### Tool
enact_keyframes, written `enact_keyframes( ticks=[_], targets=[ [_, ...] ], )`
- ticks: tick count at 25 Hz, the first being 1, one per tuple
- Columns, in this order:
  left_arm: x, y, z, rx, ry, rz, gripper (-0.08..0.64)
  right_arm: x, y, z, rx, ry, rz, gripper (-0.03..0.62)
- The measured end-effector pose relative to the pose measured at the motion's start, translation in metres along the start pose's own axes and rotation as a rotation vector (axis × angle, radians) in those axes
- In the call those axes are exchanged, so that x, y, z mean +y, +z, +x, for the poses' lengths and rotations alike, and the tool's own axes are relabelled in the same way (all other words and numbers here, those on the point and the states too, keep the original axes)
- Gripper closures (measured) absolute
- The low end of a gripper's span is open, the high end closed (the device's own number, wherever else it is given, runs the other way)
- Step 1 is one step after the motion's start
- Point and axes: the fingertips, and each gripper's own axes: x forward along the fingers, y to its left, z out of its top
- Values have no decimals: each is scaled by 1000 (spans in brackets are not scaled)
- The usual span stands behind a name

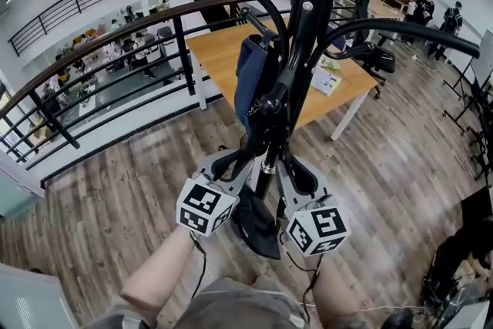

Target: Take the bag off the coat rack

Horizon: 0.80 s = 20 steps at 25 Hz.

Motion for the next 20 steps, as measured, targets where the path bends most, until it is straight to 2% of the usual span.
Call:
enact_keyframes(
  ticks=[1, 3, 6, 10, 17, 20],
  targets=[
    [-2, 1, 0, -6, -7, -1, 480, 2, 1, 0, 0, 17, 1, 527],
    [-7, 2, 0, -6, -20, 9, 541, 6, 1, -1, 10, 51, 16, 538],
    [-10, 1, -4, 16, -14, 34, 543, 5, 4, -3, 19, 83, 52, 552],
    [-7, 14, -13, -8, -5, 20, 543, 3, 21, -9, -8, 125, 107, 557],
    [3, 75, -42, -57, 33, 57, 543, 20, 87, -16, -71, 195, 53, 557],
    [11, 104, -59, -92, 50, 63, 543, 31, 113, -18, -95, 225, 75, 557]
  ],
)
